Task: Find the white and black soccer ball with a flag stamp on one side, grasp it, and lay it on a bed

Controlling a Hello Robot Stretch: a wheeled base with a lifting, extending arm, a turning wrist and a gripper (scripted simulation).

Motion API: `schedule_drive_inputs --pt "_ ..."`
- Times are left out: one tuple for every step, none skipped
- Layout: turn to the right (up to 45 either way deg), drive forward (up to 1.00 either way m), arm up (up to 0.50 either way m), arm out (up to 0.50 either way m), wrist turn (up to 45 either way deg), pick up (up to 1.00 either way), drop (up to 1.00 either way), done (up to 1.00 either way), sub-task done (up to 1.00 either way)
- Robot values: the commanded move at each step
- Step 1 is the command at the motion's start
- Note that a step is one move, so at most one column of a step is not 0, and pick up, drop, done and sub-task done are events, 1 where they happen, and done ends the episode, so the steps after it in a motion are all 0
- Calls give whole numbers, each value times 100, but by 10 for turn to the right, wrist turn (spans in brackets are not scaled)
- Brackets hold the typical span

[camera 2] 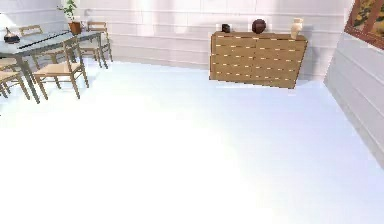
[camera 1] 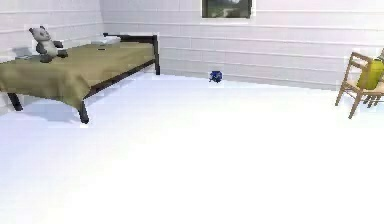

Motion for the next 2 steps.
schedule_drive_inputs --pt "-390 0 0 0 0 0 0 0 0" --pt "0 0 14 0 0 0 0 0 0"
